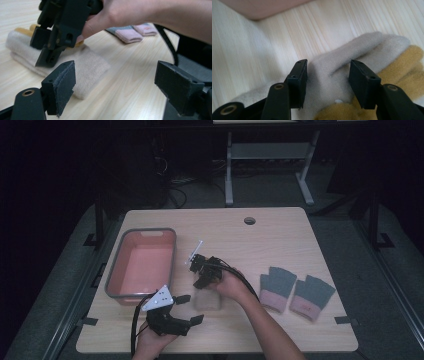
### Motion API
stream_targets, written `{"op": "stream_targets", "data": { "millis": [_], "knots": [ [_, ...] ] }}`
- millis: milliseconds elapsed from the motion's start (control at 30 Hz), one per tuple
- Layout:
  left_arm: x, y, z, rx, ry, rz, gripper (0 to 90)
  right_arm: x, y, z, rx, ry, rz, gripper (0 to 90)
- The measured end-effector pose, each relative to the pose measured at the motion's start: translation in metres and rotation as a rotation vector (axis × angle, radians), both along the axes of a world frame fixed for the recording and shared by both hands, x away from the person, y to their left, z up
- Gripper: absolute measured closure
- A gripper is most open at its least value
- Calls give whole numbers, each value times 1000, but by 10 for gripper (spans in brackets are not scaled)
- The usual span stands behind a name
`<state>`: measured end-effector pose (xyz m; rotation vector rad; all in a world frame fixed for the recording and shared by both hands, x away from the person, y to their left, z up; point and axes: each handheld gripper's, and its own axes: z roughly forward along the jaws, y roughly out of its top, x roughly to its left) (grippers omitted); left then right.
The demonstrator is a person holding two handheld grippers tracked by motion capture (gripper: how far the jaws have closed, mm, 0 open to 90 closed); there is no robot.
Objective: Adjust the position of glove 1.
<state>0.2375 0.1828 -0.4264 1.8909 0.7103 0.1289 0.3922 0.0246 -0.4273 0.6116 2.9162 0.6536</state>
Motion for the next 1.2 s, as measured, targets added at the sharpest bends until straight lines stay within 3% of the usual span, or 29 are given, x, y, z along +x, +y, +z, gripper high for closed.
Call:
{"op": "stream_targets", "data": {
  "millis": [67, 267, 400, 567, 767, 933, 1067, 1200],
  "knots": [
    [0, -1, 0, -25, 27, 11, 172, -1, -7, 0, 2, 0, -6, 483],
    [2, -10, -1, -23, 64, 3, 178, -7, -29, -2, 22, -3, -38, 477],
    [3, -23, -1, 12, 65, -10, 181, -10, -43, -2, 33, -2, -64, 474],
    [10, -38, -6, 29, 119, -13, 200, -12, -55, -1, 47, 9, -93, 434],
    [26, -48, -9, 45, 202, 27, 217, -20, -76, 18, 160, 20, -169, 342],
    [40, -56, -10, 48, 263, 93, 217, -31, -103, 33, 247, 29, -267, 340],
    [51, -60, -12, 71, 304, 128, 221, -39, -120, 31, 267, 40, -327, 338],
    [58, -63, -17, 93, 326, 146, 221, -46, -130, 23, 286, 80, -368, 323]
  ]
}}
